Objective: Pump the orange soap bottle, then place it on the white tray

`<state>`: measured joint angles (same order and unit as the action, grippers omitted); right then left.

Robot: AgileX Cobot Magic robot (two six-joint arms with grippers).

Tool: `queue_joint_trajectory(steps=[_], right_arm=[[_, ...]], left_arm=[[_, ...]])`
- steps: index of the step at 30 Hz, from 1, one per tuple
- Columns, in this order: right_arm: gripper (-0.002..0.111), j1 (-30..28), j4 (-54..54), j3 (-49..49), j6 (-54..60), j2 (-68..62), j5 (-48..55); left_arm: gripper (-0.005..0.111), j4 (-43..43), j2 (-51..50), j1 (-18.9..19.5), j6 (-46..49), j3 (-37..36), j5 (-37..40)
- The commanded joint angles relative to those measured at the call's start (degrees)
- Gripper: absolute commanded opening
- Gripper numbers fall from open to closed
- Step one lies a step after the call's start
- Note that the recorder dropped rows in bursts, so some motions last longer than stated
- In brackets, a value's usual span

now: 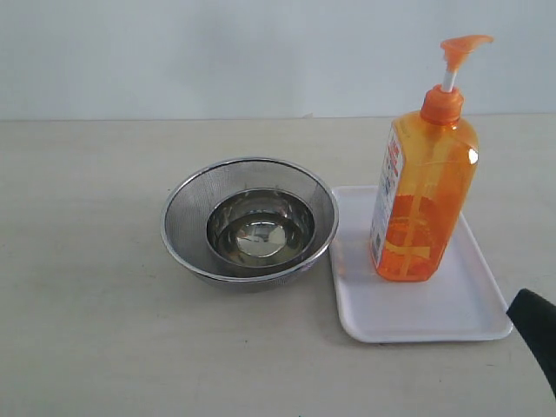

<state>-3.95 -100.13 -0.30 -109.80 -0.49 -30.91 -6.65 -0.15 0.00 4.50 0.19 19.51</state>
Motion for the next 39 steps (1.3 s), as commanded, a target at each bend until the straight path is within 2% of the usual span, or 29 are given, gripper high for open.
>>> queue_joint_trajectory(steps=[1,5,14,28,32,35,39], right_arm=[[0.088,4.6,0.2,0.3,0.5,0.5,2.7],[0.088,9.8,0.2,0.3,0.5,0.5,7.3],[0.088,17.0,0.2,0.3,0.5,0.5,20.7],[0.088,17.2,0.2,0.3,0.3,0.5,26.0],[0.088,17.2,5.3,0.3,0.3,0.5,26.4],[0.088,17.2,0.9,0.3,-3.1,0.5,26.2],[0.088,17.2,0.2,0.3,-9.0,0.5,29.4]], left_arm=[[0.007,-0.4,0.2,0.0,-0.2,-0.2,-0.1],[0.007,-0.4,0.2,0.0,-0.2,-0.2,-0.2],[0.007,-0.4,0.2,0.0,-0.2,-0.2,-0.2],[0.007,-0.4,0.2,0.0,-0.2,-0.2,-0.2],[0.007,-0.4,0.2,0.0,-0.2,-0.2,-0.2],[0.007,-0.4,0.2,0.0,-0.2,-0.2,-0.2],[0.007,-0.4,0.2,0.0,-0.2,-0.2,-0.2]])
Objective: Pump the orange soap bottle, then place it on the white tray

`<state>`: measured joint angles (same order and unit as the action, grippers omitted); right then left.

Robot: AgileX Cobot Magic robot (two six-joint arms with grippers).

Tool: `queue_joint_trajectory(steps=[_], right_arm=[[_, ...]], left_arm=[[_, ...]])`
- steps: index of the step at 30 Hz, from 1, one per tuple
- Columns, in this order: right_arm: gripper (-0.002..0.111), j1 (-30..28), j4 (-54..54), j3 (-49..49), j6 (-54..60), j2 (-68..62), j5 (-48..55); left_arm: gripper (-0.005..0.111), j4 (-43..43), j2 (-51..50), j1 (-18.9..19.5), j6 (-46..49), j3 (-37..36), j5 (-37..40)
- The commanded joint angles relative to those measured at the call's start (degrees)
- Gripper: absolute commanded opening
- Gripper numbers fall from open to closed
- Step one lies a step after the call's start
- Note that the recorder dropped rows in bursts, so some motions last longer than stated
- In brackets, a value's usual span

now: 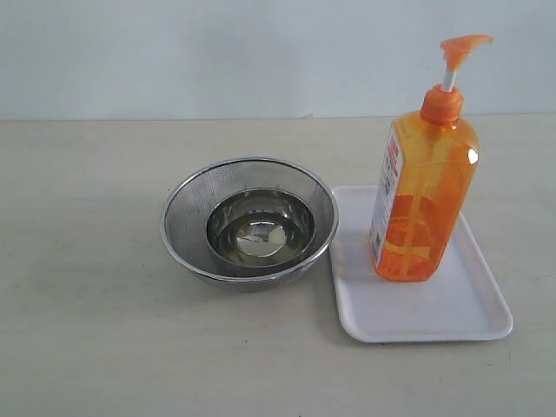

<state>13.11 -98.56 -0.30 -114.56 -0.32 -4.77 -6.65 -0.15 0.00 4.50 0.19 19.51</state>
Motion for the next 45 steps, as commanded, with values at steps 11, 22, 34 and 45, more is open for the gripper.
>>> queue_joint_trajectory(steps=[11,22,34,45], right_arm=[[0.088,0.1,3.9,0.3,2.2,0.3,8.0],[0.088,0.1,53.9,0.3,59.1,0.3,4.8],[0.088,0.1,55.1,0.3,63.9,0.3,-1.0],[0.088,0.1,97.8,0.3,105.0,0.3,13.1]], left_arm=[[0.007,-0.4,0.2,0.0,-0.2,-0.2,-0.2],[0.007,-0.4,0.2,0.0,-0.2,-0.2,-0.2],[0.007,-0.4,0.2,0.0,-0.2,-0.2,-0.2],[0.007,-0.4,0.2,0.0,-0.2,-0.2,-0.2]])
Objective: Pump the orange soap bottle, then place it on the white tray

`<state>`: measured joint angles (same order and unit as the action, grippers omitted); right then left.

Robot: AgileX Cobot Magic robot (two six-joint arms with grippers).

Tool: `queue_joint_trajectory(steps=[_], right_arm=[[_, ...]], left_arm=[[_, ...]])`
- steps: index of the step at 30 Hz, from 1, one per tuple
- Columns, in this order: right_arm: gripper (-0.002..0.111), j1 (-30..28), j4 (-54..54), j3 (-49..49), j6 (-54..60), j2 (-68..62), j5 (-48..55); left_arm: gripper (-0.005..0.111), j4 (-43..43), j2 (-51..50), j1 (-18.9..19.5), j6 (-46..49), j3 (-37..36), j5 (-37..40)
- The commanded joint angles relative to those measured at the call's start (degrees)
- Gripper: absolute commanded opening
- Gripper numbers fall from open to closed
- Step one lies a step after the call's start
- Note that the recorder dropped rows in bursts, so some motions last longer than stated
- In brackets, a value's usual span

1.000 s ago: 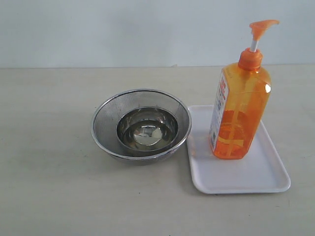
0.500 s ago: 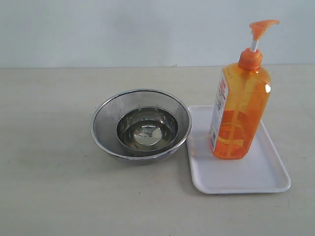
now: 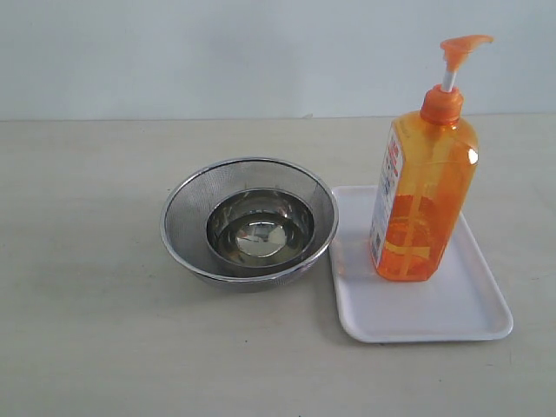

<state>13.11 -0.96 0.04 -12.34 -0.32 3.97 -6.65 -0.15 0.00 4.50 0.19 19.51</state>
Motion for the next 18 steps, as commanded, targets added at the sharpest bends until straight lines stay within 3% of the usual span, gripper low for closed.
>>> queue_joint_trajectory(steps=[1,18], right_arm=[[0.088,0.1,0.2,0.0,3.6,0.3,5.4],[0.088,0.1,-1.9,0.0,5.1,0.3,16.7]], left_arm=[[0.007,-0.4,0.2,0.0,-0.2,-0.2,-0.2],[0.007,-0.4,0.2,0.0,-0.2,-0.2,-0.2]])
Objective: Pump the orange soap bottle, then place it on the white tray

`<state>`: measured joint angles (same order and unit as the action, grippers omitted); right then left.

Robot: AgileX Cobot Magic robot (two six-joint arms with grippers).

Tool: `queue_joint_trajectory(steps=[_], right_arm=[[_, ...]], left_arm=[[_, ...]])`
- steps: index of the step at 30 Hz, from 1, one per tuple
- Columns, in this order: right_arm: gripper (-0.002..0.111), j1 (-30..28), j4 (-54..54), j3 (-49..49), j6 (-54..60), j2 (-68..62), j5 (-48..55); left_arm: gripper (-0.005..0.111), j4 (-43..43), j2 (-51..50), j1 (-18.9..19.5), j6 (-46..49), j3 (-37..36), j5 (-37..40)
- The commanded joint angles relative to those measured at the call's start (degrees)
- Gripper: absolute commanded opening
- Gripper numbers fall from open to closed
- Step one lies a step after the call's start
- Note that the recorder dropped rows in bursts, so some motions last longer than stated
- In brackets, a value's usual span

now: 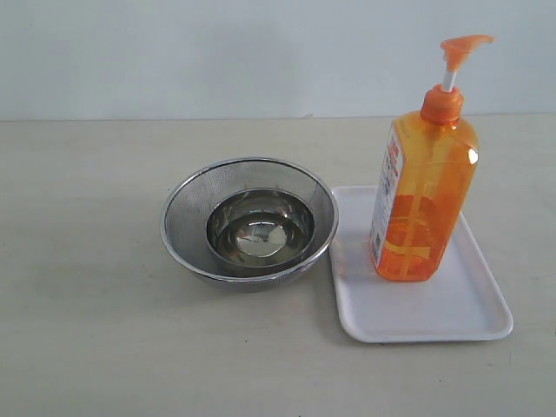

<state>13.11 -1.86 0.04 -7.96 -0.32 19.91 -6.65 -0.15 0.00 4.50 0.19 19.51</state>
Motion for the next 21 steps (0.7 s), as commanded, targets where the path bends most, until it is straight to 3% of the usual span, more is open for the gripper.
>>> queue_joint_trajectory(steps=[1,21], right_arm=[[0.088,0.1,-1.0,0.0,1.1,0.3,0.7],[0.088,-1.6,-0.9,0.0,1.6,0.3,1.1]], left_arm=[[0.007,-0.4,0.2,0.0,-0.2,-0.2,-0.2],[0.007,-0.4,0.2,0.0,-0.2,-0.2,-0.2]])
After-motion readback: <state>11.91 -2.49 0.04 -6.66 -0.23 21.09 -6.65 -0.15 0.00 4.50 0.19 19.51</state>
